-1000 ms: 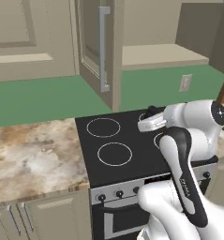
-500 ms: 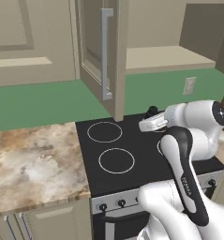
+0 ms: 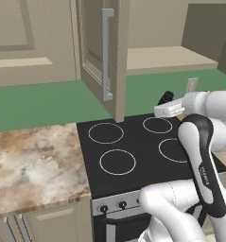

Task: There are various items on the counter. Only move the condiments/shakers into the cabinet.

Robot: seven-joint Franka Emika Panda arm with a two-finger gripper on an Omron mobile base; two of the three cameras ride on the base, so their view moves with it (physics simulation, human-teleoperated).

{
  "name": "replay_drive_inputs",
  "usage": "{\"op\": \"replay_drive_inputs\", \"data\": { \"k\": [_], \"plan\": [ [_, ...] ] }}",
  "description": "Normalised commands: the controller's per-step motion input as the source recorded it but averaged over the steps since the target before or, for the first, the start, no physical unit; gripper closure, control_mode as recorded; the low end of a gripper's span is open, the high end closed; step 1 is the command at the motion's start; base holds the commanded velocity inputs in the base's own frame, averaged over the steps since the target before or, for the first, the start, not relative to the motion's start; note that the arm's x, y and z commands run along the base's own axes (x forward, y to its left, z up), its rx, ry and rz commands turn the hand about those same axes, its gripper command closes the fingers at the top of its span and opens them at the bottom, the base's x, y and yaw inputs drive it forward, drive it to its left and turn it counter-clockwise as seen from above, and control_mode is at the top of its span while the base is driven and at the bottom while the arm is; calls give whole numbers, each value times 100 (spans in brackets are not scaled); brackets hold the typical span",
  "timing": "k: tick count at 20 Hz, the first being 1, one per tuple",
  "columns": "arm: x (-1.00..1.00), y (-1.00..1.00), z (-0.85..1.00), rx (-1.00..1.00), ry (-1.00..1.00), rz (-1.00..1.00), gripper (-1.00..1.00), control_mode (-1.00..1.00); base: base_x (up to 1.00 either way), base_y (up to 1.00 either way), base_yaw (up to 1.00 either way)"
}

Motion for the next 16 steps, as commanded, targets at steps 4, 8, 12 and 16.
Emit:
{"op": "replay_drive_inputs", "data": {
  "k": [4, 8, 12, 16],
  "plan": [
    [14, -49, 100, 1, 0, -1, 100, -100, 0, 0, 0],
    [40, -18, 95, 0, 0, -1, 100, -100, 0, 0, 0],
    [44, -6, 68, 0, 0, 0, 100, -100, 0, 0, 0],
    [54, 0, 13, 0, 0, 0, 100, -100, 0, 0, 0]
  ]
}}
